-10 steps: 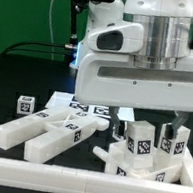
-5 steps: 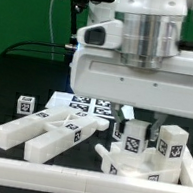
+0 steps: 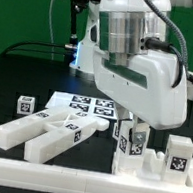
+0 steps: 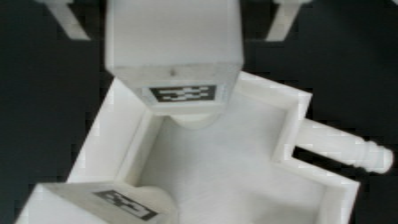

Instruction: Assemble chair

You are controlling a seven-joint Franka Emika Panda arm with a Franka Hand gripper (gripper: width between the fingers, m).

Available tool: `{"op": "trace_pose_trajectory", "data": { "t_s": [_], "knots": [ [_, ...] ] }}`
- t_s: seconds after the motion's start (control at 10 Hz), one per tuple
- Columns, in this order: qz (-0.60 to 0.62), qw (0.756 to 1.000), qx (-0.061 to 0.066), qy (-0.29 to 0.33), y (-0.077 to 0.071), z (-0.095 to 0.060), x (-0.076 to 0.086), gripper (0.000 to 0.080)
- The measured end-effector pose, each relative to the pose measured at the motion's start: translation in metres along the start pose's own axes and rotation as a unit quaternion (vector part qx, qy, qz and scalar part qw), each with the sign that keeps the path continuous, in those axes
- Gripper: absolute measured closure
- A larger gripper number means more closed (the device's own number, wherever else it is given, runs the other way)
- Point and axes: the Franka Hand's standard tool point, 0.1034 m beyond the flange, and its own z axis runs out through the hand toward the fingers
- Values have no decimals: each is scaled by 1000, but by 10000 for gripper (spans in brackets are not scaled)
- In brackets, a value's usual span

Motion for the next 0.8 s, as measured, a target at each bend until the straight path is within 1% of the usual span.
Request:
{"op": "trace_pose_trajectory", "data": {
  "t_s": [0.1,0.2,0.3,0.4,0.5,0.6,0.7,0.8],
  "knots": [
    [-2,1000,0,0,0,0,0,515],
    [-49,999,-3,3,1,2,-1,515],
    [-120,993,-9,3,4,6,-4,428],
    [-228,974,-13,1,3,7,-2,428],
    [-286,958,-19,-2,2,8,-2,248],
    [-288,958,-18,-1,2,7,-1,172],
    [-324,946,-19,-1,3,8,0,172],
    [-351,936,-19,-1,3,8,0,154]
  ]
}}
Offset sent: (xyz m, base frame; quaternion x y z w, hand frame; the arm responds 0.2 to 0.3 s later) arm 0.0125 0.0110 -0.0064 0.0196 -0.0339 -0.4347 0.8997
